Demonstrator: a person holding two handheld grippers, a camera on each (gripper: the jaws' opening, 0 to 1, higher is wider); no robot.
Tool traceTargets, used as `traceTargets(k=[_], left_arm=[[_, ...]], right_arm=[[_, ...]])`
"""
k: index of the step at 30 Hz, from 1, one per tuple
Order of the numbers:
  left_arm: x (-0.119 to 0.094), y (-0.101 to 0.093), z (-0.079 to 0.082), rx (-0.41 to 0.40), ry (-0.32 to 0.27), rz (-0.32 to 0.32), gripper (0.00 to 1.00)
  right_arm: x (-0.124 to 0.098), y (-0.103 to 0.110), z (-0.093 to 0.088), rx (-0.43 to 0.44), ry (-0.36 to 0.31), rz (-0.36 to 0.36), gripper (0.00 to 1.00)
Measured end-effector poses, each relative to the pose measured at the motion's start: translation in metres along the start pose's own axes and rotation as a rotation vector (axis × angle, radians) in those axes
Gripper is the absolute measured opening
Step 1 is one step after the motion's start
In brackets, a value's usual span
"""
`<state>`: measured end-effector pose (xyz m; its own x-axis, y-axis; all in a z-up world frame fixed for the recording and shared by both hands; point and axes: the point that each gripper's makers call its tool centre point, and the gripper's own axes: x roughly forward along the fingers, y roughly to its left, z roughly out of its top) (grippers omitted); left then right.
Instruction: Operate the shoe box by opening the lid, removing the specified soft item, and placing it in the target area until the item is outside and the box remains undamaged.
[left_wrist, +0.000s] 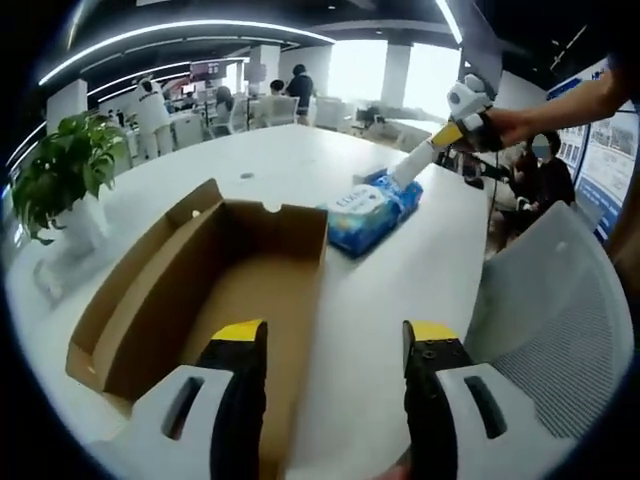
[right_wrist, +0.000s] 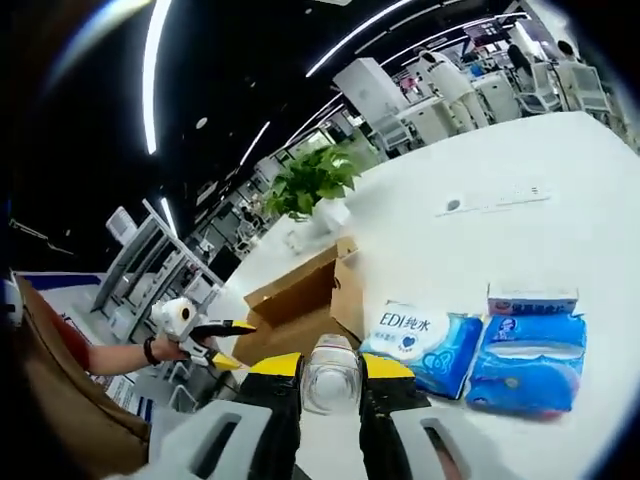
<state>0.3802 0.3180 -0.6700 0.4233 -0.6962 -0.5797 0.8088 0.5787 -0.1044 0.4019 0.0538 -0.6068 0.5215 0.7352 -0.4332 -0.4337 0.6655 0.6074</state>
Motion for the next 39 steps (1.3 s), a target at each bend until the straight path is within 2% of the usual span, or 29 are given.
traceTargets(k=[16,22,28,35,39], left_arm=[[-0.019,0.012,-0.009,-0.045,-0.006,0.076,0.54],[-0.026,0.018,-0.011,-0.06,-0.011,0.108,0.54],[-0.032,0.023,-0.011,-0.07,-0.015,0.133,0.54],[-0.04,0.026,-0.016,-0.078,-0.01,0.159,0.53],[-0.043,0.027,-0.02,-0.087,-0.005,0.172,0.53]], right_arm=[[0.01,-0.035,0.051,-0.122,0.062,-0.046,0.17],[0.02,-0.041,0.06,-0.209,0.127,-0.042,0.17],[0.026,-0.051,0.074,-0.245,0.148,-0.053,0.17],[0.033,-0.064,0.079,-0.363,0.247,-0.065,0.17],[0.038,-0.071,0.085,-0.403,0.27,-0.071,0.17]])
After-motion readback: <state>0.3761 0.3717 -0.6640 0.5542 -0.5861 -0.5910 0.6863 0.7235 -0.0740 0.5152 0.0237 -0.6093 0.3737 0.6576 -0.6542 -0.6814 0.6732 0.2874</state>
